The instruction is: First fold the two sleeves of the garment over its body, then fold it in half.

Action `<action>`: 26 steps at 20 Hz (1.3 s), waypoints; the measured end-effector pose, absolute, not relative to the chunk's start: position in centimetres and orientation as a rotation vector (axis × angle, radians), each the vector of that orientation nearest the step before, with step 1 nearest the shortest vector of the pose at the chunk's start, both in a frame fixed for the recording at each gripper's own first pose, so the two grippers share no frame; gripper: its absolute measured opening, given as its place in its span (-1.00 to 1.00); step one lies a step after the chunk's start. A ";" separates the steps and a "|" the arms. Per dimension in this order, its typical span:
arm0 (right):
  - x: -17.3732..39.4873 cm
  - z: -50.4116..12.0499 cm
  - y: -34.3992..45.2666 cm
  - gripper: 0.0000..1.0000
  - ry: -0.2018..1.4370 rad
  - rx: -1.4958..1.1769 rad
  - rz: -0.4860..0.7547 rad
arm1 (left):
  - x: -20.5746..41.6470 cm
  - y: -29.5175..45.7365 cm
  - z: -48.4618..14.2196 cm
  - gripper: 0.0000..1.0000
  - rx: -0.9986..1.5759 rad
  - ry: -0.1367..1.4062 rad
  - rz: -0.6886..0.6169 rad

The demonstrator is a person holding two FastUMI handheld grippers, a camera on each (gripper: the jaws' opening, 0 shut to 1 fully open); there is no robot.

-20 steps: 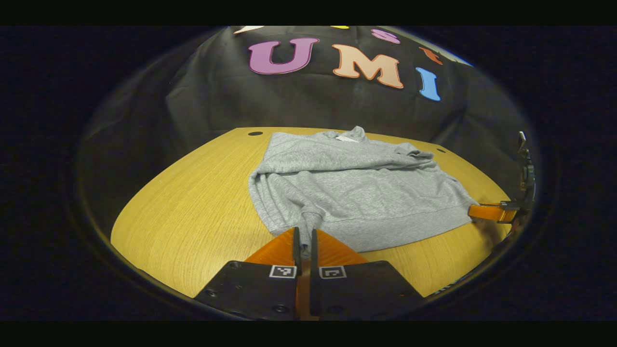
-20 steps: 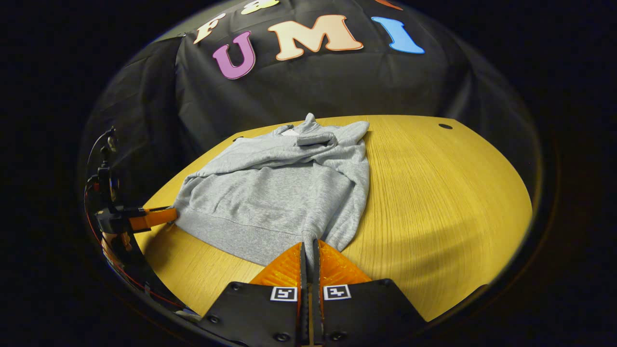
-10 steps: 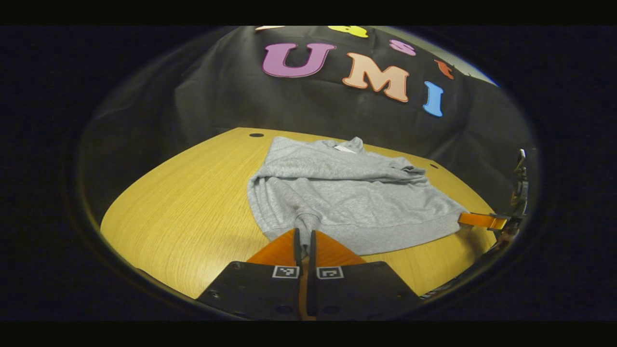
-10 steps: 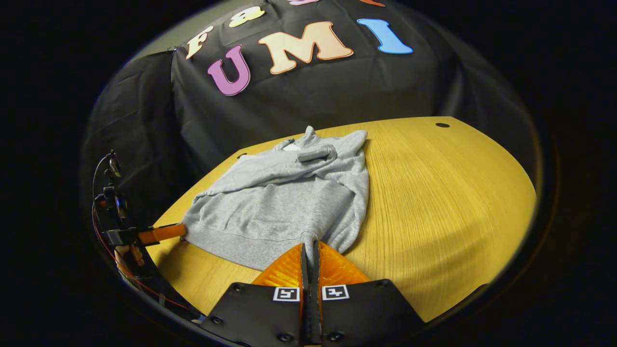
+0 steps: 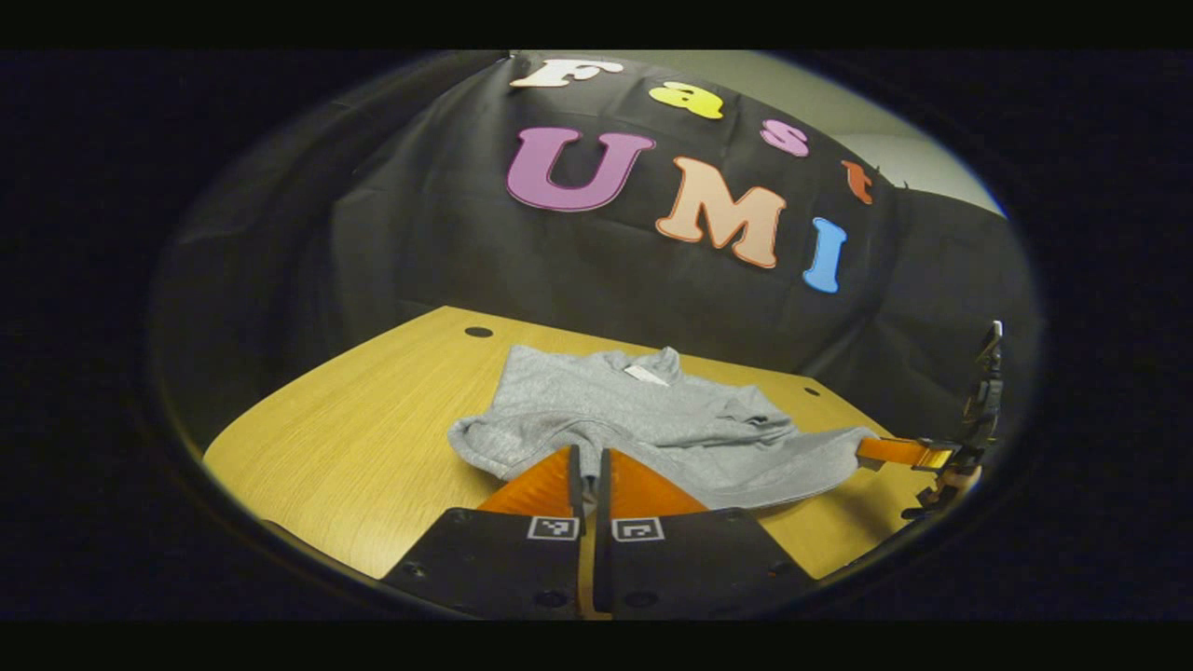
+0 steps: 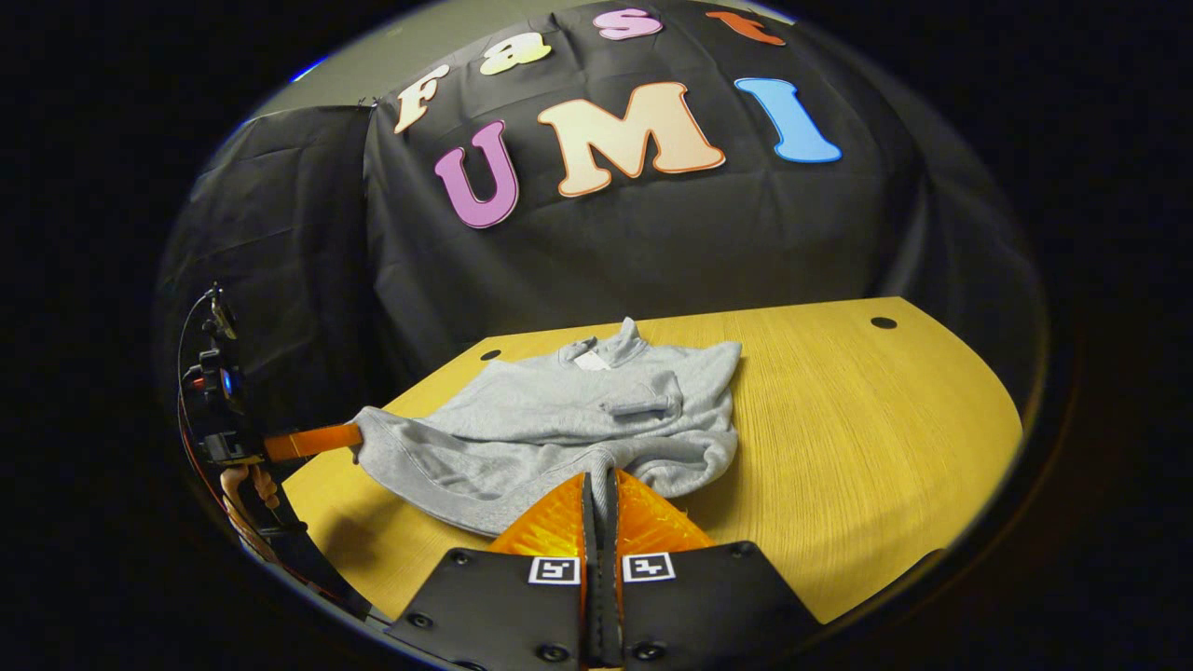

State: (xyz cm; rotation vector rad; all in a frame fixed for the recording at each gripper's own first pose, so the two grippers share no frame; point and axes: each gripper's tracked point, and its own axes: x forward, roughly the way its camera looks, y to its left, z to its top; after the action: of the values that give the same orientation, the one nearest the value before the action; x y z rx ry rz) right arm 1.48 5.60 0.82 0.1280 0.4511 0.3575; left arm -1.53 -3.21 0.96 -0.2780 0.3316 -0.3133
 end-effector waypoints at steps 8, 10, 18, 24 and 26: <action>9.8 2.9 6.5 -0.96 0.421 0.115 0.367 | 6.7 -4.0 3.4 -1.00 -0.305 0.287 -0.297; 11.7 2.1 6.7 -0.96 0.440 0.122 0.363 | 9.0 -4.5 3.0 -1.00 -0.325 0.304 -0.287; 17.2 -3.2 6.1 -0.96 0.578 0.151 0.312 | 15.4 -6.4 -1.6 -1.00 -0.304 0.397 -0.249; 18.7 -3.7 5.8 -0.96 0.607 0.245 0.287 | 17.3 -6.6 -2.8 -1.00 -0.284 0.410 -0.234; 19.2 -3.2 5.8 -0.92 0.596 0.294 0.278 | 17.9 -6.0 -2.8 -0.97 -0.264 0.398 -0.206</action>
State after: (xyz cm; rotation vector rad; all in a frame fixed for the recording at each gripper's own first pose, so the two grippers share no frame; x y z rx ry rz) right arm 19.17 5.77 -3.22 0.2940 0.5956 0.2777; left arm 17.94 -6.05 -2.82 -0.2643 0.3976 -0.2058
